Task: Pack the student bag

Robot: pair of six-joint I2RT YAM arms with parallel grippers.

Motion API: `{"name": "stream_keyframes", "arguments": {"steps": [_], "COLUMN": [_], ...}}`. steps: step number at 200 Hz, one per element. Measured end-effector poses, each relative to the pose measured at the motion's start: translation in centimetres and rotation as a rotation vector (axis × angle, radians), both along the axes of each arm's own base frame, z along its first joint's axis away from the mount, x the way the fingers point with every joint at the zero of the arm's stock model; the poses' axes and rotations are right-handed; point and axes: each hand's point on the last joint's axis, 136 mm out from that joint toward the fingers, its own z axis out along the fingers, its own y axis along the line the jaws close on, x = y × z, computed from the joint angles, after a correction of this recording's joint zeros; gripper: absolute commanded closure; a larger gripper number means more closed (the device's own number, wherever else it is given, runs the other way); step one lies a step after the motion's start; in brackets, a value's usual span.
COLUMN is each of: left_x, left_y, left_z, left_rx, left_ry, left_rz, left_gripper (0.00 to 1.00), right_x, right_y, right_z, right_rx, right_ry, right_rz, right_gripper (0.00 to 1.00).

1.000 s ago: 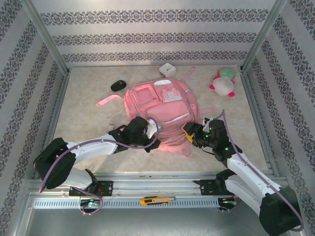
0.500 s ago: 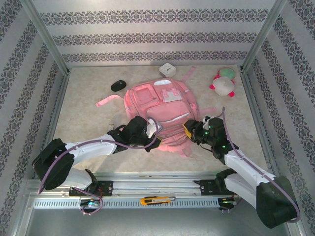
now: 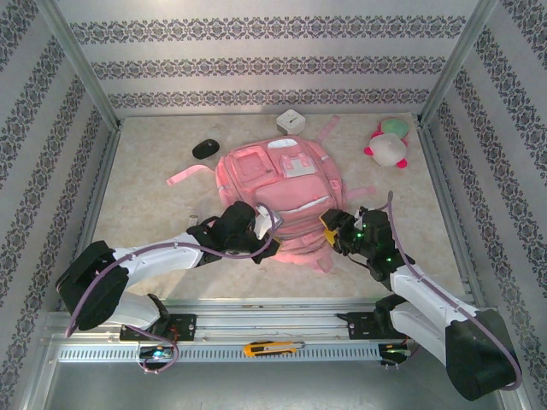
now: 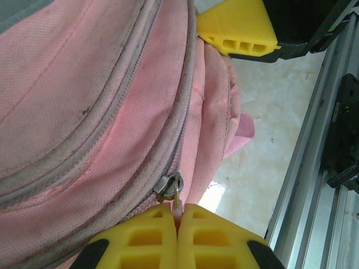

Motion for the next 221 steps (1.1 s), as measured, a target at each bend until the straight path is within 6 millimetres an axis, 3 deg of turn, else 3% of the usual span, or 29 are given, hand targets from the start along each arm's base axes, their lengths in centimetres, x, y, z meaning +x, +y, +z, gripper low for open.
{"name": "stream_keyframes", "arguments": {"steps": [15,86,112,132,221], "left_x": [0.0,0.0,0.1,0.1,0.2], "left_y": [0.0,-0.1,-0.1,-0.2,-1.8], "left_z": [0.1,0.1,0.2,0.3,-0.2], "left_rx": [-0.001,0.001,-0.001,-0.002,0.027], "left_ry": [-0.001,-0.010,-0.015,-0.017,0.007], "left_rz": [-0.001,-0.008,-0.010,-0.009,-0.038], "left_gripper": [1.00,1.00,1.00,1.00,1.00], "right_x": [0.1,1.2,1.5,1.7,1.6], "right_y": [0.0,-0.1,-0.2,-0.2,1.1], "right_z": [-0.1,-0.7,-0.5,-0.2,1.0], "right_rx": [-0.002,0.003,0.009,0.021,-0.024], "right_ry": [0.000,0.009,-0.003,-0.010,-0.084], "right_rz": [-0.003,-0.035,-0.050,-0.059,-0.098], "right_gripper": [0.40,0.70,0.88,0.97,1.00]}}
